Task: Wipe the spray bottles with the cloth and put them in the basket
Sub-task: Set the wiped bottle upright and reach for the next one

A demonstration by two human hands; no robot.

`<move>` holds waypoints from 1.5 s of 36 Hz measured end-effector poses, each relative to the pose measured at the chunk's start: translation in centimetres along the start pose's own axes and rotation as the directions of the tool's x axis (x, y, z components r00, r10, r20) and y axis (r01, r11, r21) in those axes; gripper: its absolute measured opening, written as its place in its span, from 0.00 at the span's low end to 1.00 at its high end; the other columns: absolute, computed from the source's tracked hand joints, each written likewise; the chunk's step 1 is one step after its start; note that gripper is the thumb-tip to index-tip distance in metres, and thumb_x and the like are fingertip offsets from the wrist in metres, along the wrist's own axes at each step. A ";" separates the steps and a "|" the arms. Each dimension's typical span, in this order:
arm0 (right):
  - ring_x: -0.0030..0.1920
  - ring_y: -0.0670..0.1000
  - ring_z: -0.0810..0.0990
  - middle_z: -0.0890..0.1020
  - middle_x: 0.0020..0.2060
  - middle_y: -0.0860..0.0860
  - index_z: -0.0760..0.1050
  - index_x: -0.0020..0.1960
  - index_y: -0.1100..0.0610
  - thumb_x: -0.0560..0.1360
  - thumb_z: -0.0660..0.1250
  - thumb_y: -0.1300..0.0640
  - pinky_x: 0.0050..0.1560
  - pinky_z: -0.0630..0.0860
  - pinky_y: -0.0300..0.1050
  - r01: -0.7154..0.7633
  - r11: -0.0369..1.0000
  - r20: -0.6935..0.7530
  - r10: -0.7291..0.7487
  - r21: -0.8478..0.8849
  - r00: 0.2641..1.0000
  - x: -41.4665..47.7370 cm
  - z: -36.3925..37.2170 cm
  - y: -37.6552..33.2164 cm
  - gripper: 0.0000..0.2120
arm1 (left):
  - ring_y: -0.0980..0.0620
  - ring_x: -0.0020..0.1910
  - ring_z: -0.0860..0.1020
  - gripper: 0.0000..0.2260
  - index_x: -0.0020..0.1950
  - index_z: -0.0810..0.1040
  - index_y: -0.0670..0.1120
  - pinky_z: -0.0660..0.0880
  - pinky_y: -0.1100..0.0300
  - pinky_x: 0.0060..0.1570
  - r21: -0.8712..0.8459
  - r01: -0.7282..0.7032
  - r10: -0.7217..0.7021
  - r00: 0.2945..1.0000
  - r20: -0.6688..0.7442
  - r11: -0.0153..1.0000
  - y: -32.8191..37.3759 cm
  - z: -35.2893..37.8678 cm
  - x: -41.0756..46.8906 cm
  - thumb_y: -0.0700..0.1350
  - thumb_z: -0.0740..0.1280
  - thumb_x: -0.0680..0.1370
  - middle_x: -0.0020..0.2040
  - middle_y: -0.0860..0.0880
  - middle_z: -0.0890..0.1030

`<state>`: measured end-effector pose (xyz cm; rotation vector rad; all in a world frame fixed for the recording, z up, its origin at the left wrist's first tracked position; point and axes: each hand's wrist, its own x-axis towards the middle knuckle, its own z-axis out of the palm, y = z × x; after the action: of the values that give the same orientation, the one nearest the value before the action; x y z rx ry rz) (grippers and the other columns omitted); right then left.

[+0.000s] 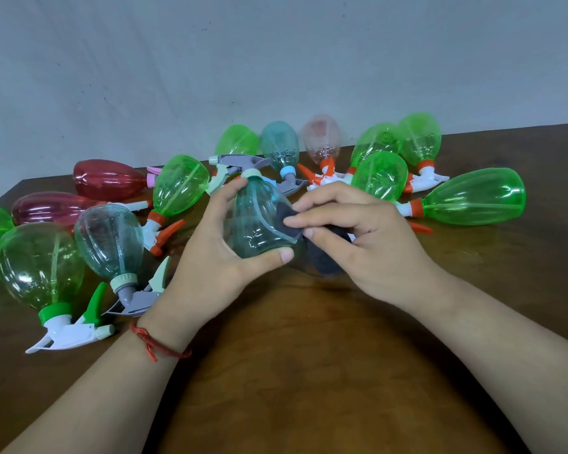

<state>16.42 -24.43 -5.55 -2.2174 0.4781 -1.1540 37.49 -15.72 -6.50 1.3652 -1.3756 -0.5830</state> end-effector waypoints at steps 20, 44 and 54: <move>0.63 0.51 0.83 0.86 0.58 0.54 0.85 0.57 0.59 0.81 0.68 0.71 0.66 0.77 0.43 -0.156 0.852 -0.119 0.247 0.500 0.962 0.9 -0.8 0.8 0.12 | 0.56 0.76 0.75 0.51 0.84 0.60 0.51 0.74 0.64 0.71 0.011 -0.121 0.113 0.954 0.278 0.993 1.2 1.0 -1.3 0.40 0.85 0.68 0.78 0.58 0.72; 0.61 0.51 0.83 0.84 0.57 0.48 0.88 0.57 0.56 0.79 0.73 0.68 0.64 0.78 0.47 0.078 0.996 0.019 -0.078 -0.035 0.997 -0.4 0.3 -0.2 0.12 | 0.58 0.69 0.80 0.47 0.82 0.64 0.56 0.78 0.61 0.67 -0.008 0.004 -0.005 0.999 -0.050 1.000 0.4 0.2 0.0 0.49 0.85 0.68 0.70 0.59 0.79; 0.66 0.51 0.81 0.84 0.60 0.48 0.85 0.59 0.53 0.80 0.71 0.68 0.72 0.75 0.49 -0.049 0.992 -0.123 0.063 0.116 0.990 0.1 0.3 0.6 0.14 | 0.54 0.72 0.79 0.47 0.82 0.65 0.52 0.78 0.54 0.70 -0.038 -0.016 0.019 0.997 0.079 0.999 0.9 0.2 -0.6 0.42 0.84 0.69 0.74 0.55 0.78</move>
<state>16.66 -24.88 -6.02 -2.0306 0.5115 -1.2655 36.80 -14.99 -5.93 1.3112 -1.4321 -0.6542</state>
